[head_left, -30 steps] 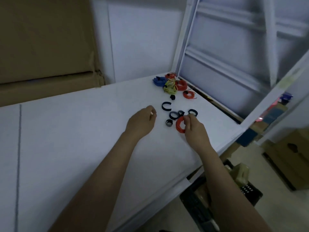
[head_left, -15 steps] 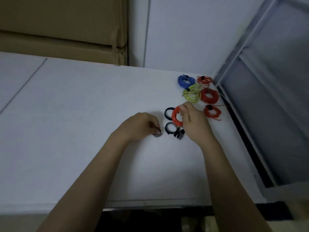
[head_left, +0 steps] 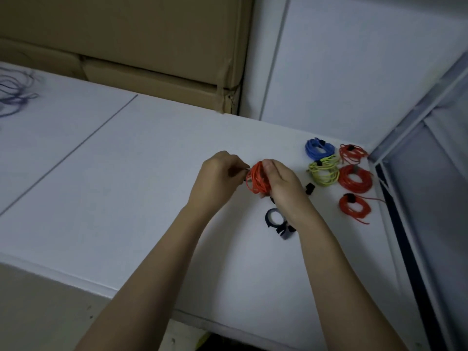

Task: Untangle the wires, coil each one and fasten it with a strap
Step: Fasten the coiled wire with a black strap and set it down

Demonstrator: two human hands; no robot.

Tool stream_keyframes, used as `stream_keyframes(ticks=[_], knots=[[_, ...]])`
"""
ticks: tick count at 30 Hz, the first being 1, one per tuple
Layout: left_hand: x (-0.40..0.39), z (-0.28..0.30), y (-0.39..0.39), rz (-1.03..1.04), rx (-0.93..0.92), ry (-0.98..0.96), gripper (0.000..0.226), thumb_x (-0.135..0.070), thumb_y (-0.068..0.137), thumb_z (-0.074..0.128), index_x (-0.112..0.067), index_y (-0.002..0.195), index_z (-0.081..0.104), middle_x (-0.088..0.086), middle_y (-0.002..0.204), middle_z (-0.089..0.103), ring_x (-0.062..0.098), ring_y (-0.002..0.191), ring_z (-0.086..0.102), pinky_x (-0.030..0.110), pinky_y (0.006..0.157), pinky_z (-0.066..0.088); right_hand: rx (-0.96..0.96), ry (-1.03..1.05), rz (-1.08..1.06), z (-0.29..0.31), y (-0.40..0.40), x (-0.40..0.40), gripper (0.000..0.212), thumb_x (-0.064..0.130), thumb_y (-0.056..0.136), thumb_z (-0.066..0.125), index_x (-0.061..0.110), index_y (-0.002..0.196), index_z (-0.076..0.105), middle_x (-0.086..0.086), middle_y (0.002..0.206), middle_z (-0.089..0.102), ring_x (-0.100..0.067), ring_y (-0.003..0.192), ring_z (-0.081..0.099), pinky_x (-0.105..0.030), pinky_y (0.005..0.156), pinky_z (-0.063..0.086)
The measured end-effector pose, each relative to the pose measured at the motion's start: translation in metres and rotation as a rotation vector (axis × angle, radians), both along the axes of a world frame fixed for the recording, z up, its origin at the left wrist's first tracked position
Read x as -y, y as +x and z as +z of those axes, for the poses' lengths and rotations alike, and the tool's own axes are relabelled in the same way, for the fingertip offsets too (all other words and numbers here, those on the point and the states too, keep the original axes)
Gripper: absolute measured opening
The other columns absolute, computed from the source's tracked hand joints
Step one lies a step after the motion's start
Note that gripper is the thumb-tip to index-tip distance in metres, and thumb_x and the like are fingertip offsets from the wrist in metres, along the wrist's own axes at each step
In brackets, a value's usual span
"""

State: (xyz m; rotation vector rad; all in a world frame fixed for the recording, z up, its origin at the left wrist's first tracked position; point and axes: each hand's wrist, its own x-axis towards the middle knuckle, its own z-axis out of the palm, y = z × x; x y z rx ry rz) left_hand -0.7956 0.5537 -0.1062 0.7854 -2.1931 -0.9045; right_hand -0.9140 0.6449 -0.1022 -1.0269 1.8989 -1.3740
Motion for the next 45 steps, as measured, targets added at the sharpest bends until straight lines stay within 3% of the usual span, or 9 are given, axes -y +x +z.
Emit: stream_keyframes(ticks=[5, 11, 17, 23, 27, 30, 34, 42, 45], knots=[[0.003, 0.002, -0.014, 0.003, -0.115, 0.003, 0.002, -0.007, 0.084, 0.072, -0.007, 0.086, 0.072, 0.008, 0.082, 0.061, 0.015, 0.067, 0.064, 0.022, 0.052, 0.054, 0.058, -0.038, -0.051, 0.001, -0.007, 0.005, 0.034, 0.032, 0.103, 0.036, 0.015, 0.1, 0.064, -0.006, 0.09, 0.066, -0.013, 0.081, 0.059, -0.02, 0.07, 0.046], [0.006, -0.004, -0.025, 0.007, -0.112, -0.009, 0.004, -0.001, 0.081, 0.072, -0.004, 0.084, 0.072, 0.008, 0.079, 0.061, 0.002, 0.059, 0.057, 0.004, 0.055, 0.044, 0.128, -0.114, -0.091, -0.006, -0.008, 0.005, 0.034, 0.03, 0.103, 0.037, 0.011, 0.1, 0.065, -0.006, 0.085, 0.064, -0.014, 0.078, 0.058, -0.024, 0.073, 0.046], [0.012, -0.002, -0.027, 0.007, -0.216, 0.302, 0.006, -0.007, 0.085, 0.069, -0.012, 0.083, 0.072, 0.002, 0.075, 0.069, 0.009, 0.062, 0.067, 0.025, 0.058, 0.058, 0.057, -0.124, -0.068, -0.009, -0.011, 0.0, 0.033, 0.026, 0.104, 0.033, 0.015, 0.088, 0.06, -0.001, 0.076, 0.064, -0.004, 0.056, 0.056, -0.018, 0.056, 0.045], [0.01, 0.004, -0.025, -0.048, -0.245, 0.501, 0.012, -0.015, 0.091, 0.064, -0.016, 0.079, 0.066, 0.007, 0.067, 0.07, 0.021, 0.065, 0.07, 0.034, 0.059, 0.06, -0.123, -0.08, -0.063, -0.004, -0.006, -0.005, 0.028, 0.027, 0.103, 0.035, 0.027, 0.083, 0.055, 0.007, 0.074, 0.059, 0.0, 0.062, 0.053, -0.011, 0.055, 0.041], [0.006, 0.008, -0.023, -0.027, -0.189, 0.42, 0.013, -0.023, 0.091, 0.064, -0.021, 0.078, 0.064, 0.004, 0.062, 0.069, 0.018, 0.056, 0.069, 0.028, 0.056, 0.058, -0.317, -0.033, -0.024, 0.0, 0.001, -0.009, 0.022, 0.027, 0.102, 0.037, 0.028, 0.086, 0.051, 0.012, 0.073, 0.055, 0.006, 0.07, 0.054, -0.008, 0.057, 0.039], [0.006, 0.013, -0.021, -0.027, -0.187, 0.416, 0.012, -0.024, 0.091, 0.065, -0.018, 0.08, 0.064, 0.002, 0.06, 0.068, 0.017, 0.053, 0.067, 0.026, 0.053, 0.056, -0.447, 0.016, -0.002, -0.001, 0.006, -0.01, 0.023, 0.034, 0.101, 0.036, 0.023, 0.089, 0.052, 0.008, 0.07, 0.056, -0.004, 0.071, 0.054, -0.019, 0.054, 0.039], [0.012, 0.017, -0.018, -0.061, -0.185, 0.511, 0.014, -0.022, 0.093, 0.062, -0.013, 0.083, 0.061, 0.003, 0.062, 0.068, 0.019, 0.054, 0.068, 0.023, 0.051, 0.053, -0.45, -0.004, -0.018, -0.004, 0.01, -0.008, 0.025, 0.035, 0.101, 0.037, 0.021, 0.089, 0.053, 0.006, 0.065, 0.055, -0.01, 0.063, 0.053, -0.029, 0.054, 0.04], [0.031, 0.016, -0.015, -0.167, -0.22, 0.734, 0.015, -0.021, 0.092, 0.063, -0.006, 0.089, 0.061, 0.002, 0.064, 0.067, 0.019, 0.055, 0.066, 0.026, 0.055, 0.055, -0.458, -0.076, -0.1, -0.007, 0.015, 0.002, 0.019, 0.03, 0.101, 0.04, 0.025, 0.087, 0.052, 0.013, 0.066, 0.054, -0.005, 0.065, 0.053, -0.024, 0.054, 0.041], [0.039, 0.018, -0.017, -0.175, -0.236, 0.81, 0.013, -0.021, 0.091, 0.064, -0.008, 0.089, 0.063, 0.003, 0.068, 0.066, 0.017, 0.056, 0.065, 0.025, 0.056, 0.054, -0.49, -0.077, -0.154, -0.006, 0.019, 0.01, 0.018, 0.03, 0.101, 0.039, 0.024, 0.087, 0.049, 0.011, 0.065, 0.052, -0.012, 0.061, 0.05, -0.036, 0.057, 0.043]])
